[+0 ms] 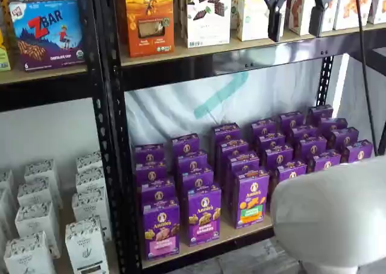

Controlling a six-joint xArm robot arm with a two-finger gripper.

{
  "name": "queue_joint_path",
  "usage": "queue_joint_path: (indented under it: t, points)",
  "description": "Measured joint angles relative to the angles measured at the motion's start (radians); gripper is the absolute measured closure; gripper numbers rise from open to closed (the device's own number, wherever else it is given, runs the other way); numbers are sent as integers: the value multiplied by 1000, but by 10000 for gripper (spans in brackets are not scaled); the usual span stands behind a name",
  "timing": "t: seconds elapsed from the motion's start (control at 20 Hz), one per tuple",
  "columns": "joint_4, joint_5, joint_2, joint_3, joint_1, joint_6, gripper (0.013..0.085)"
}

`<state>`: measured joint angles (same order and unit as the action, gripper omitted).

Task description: Pick up the purple box with a pink patch in the middle, on the bottom shelf, the first box from the left

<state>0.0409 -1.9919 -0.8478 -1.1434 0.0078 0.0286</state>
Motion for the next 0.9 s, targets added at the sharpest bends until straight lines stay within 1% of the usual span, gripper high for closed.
queue_joint_path:
  t: [0.3, 0.4, 0.6, 0.8, 0.9]
  points:
    - [10, -10, 6, 0, -4, 1, 130]
    - [0, 0, 2, 12, 10, 10, 130]
    - [-33, 49, -19, 55, 48, 34, 130]
    - [-48, 104, -40, 124, 70, 53, 130]
    - [-63, 133, -53, 158, 86, 65, 130]
